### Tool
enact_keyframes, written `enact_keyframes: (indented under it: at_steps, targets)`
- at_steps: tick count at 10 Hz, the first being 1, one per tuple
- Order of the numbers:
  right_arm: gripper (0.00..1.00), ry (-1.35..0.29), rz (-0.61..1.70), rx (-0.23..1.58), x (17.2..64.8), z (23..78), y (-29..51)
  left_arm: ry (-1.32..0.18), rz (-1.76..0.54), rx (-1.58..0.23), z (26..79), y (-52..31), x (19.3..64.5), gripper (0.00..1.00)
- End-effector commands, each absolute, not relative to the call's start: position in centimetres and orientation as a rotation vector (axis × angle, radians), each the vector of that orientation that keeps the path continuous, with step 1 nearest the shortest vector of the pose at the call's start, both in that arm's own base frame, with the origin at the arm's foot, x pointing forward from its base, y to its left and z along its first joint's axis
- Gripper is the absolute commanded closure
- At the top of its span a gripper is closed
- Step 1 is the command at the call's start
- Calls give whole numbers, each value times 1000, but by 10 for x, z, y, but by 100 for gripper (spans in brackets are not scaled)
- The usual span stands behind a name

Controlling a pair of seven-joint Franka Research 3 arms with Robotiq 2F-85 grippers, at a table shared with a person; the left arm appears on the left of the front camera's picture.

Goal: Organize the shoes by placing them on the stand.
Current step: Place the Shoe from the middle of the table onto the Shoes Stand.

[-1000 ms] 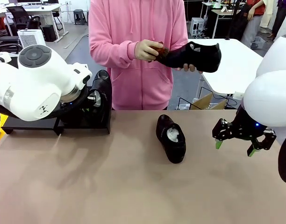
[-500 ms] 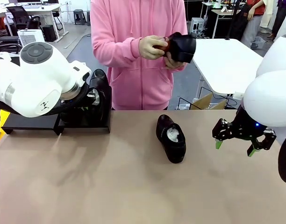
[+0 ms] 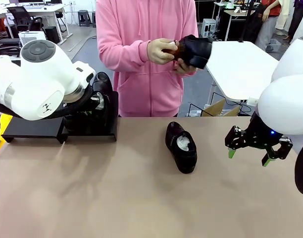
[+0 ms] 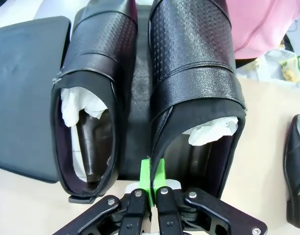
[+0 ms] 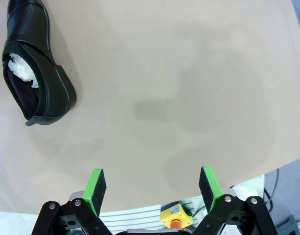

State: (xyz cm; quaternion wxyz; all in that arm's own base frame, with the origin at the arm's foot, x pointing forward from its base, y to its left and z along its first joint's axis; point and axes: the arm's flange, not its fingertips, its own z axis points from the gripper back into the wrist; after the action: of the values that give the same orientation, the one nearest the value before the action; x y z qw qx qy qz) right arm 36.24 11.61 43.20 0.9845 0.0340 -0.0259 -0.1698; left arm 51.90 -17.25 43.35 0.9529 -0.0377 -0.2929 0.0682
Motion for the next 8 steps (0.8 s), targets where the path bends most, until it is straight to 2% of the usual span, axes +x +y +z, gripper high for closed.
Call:
enact_keyframes:
  at_steps: [1,8]
  targets:
    - [0,-58,-326,87,363,433,115,-617,177,-92,445,-171,526,100]
    - [0,-58,-326,87,363,433,115,-606,123,-99,414,-185,542,100]
